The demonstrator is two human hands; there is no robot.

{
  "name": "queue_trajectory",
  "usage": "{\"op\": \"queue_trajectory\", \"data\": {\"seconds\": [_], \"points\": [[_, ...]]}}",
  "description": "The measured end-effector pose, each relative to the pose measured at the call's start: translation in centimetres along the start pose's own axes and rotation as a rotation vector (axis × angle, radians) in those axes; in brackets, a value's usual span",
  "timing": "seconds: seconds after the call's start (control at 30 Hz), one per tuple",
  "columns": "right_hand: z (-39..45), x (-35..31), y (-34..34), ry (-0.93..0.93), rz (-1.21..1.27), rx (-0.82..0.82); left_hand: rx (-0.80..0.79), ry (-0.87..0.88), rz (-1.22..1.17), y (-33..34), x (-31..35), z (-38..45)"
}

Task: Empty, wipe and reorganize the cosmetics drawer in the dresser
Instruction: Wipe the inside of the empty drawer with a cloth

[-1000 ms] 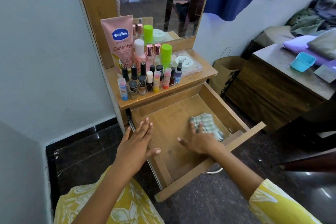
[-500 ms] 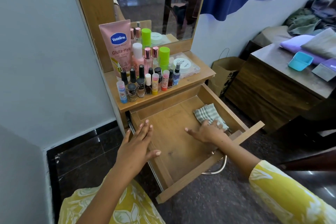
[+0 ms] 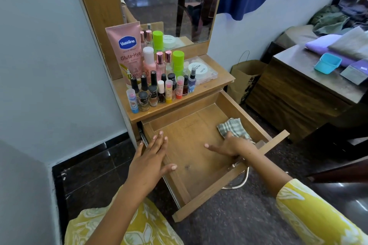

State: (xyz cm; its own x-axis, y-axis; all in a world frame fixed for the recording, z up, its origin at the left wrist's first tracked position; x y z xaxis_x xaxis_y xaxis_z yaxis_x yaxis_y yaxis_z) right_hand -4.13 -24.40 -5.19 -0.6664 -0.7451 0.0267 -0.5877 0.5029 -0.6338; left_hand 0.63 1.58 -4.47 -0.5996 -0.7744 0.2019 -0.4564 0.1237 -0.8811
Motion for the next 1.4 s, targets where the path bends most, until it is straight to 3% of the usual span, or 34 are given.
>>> {"op": "queue_trajectory", "data": {"seconds": [0.07, 0.23, 0.37, 0.63, 0.87, 0.97, 1.27, 1.4], "points": [[0.2, -0.6, -0.5, -0.059, 0.060, 0.001, -0.002, 0.006, -0.001, 0.0, -0.1, 0.0], [0.5, -3.1, 1.2, -0.234, -0.113, 0.087, -0.015, 0.002, 0.005, -0.2, -0.3, 0.1], [1.1, -1.9, 0.0, -0.131, -0.119, 0.174, -0.012, 0.002, 0.002, -0.1, -0.2, 0.0], [-0.2, 0.7, 0.1, 0.034, -0.061, 0.027, -0.025, -0.003, 0.008, -0.2, 0.0, -0.2], [-2.0, -3.3, 1.8, -0.127, -0.027, -0.008, -0.030, -0.002, 0.004, -0.5, -0.3, -0.1], [-1.9, -3.5, 4.0, -0.074, -0.059, -0.097, -0.024, -0.001, 0.008, -0.3, -0.3, -0.2], [0.3, -0.4, 1.2, 0.066, 0.009, -0.045, 0.001, 0.003, 0.004, -0.1, -0.1, -0.2], [1.0, -0.5, 0.4, 0.009, 0.087, -0.069, 0.007, 0.001, 0.014, 0.0, 0.1, -0.1]]}}
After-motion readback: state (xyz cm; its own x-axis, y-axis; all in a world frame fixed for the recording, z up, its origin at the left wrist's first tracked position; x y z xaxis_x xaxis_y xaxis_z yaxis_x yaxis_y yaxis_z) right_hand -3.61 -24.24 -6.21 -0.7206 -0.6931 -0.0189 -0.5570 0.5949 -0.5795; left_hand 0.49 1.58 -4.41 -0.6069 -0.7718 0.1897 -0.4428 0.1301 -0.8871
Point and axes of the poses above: each hand's wrist, its own z-axis towards the middle knuckle, its own y-axis out of the palm, x = y × z, the point moved 3 cm from there along z, towards the middle knuckle, and after that the axes turned 11 degrees about -x, right-handed, at the moved point
